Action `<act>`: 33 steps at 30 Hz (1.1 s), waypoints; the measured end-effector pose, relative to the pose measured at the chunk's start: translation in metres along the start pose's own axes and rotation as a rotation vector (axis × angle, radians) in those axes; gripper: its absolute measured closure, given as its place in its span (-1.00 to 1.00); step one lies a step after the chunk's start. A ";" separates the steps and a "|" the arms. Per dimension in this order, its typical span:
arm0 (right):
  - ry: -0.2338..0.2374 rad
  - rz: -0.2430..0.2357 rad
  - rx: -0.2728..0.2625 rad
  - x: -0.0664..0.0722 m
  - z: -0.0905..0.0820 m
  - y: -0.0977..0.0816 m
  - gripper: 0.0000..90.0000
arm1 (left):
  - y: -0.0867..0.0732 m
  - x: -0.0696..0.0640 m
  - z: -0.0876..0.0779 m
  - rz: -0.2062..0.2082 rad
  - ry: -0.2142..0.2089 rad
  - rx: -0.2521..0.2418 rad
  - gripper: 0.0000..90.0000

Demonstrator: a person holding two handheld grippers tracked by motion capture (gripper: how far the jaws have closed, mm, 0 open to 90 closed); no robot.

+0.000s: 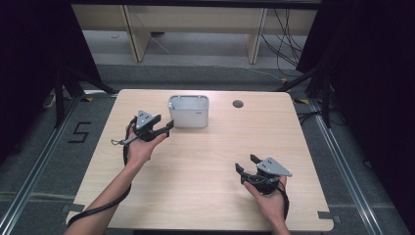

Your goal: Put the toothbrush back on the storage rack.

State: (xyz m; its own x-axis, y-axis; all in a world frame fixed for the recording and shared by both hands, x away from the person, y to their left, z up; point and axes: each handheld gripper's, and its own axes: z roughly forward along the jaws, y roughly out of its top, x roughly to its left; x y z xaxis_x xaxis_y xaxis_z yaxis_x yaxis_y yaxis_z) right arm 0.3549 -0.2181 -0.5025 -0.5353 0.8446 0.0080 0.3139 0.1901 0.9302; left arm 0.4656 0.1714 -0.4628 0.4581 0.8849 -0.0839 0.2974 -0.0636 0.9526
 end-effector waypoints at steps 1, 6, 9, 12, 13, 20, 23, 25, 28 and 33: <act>-0.002 -0.010 -0.006 -0.001 0.000 0.000 -0.27 | -0.002 0.000 -0.003 0.003 -0.002 0.001 -0.12; 0.013 0.026 0.006 0.002 0.001 -0.001 -0.27 | -0.014 -0.002 -0.023 0.001 -0.012 -0.002 -0.12; 0.016 0.026 0.006 0.002 0.001 0.000 -0.27 | -0.023 -0.002 -0.035 0.003 -0.019 0.004 -0.13; 0.014 0.024 0.007 0.002 0.001 -0.001 -0.27 | -0.032 -0.002 -0.047 -0.001 -0.023 0.005 -0.13; 0.005 0.013 0.010 0.002 0.001 -0.001 -0.27 | -0.035 -0.002 -0.050 0.000 -0.025 0.003 -0.13; 0.000 0.016 0.006 0.002 0.002 -0.001 -0.27 | -0.053 -0.004 -0.070 0.015 -0.023 0.006 -0.13; 0.010 0.019 0.004 0.003 0.002 -0.001 -0.27 | -0.060 -0.004 -0.077 0.014 -0.019 0.003 -0.13; 0.019 0.019 -0.008 0.003 0.004 -0.002 -0.27 | -0.067 -0.004 -0.080 0.007 -0.033 -0.007 -0.13; 0.023 0.027 0.002 0.004 0.004 -0.002 -0.27 | -0.075 -0.003 -0.086 0.019 -0.026 0.006 -0.14; 0.006 0.002 0.005 0.003 0.003 -0.002 -0.27 | -0.087 -0.002 -0.092 -0.001 -0.010 -0.025 -0.13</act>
State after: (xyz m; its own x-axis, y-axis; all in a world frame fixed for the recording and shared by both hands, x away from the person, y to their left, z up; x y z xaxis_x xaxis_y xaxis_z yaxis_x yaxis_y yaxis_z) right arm 0.3552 -0.2147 -0.5050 -0.5395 0.8419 0.0119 0.3188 0.1912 0.9283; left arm 0.3617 0.2176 -0.5187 0.4666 0.8801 -0.0876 0.2764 -0.0510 0.9597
